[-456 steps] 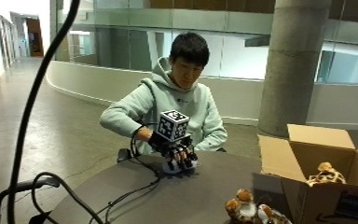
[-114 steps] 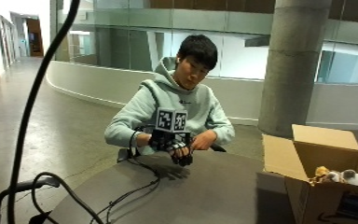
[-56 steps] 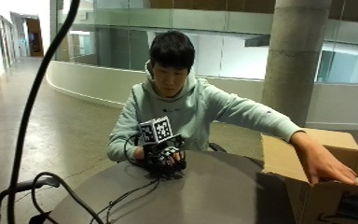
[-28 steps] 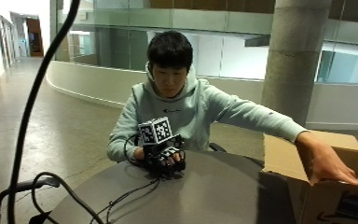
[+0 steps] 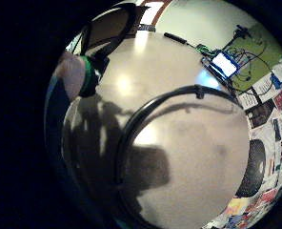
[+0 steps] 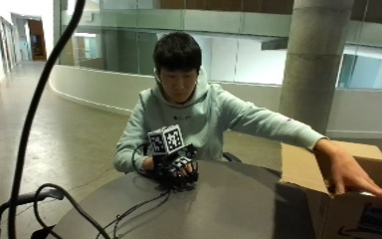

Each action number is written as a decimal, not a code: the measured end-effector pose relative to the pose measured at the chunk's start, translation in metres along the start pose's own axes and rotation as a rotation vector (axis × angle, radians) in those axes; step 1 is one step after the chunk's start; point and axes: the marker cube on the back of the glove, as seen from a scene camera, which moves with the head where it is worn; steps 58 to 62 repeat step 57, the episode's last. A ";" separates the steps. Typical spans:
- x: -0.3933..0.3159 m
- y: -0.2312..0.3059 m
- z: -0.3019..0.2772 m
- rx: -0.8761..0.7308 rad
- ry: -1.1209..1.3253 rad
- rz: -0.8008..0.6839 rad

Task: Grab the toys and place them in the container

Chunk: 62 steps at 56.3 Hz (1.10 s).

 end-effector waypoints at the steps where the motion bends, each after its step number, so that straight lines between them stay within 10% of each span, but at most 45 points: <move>1: -0.001 0.000 0.000 0.000 -0.001 0.002; 62: 0.002 -0.002 0.002 -0.005 0.007 0.002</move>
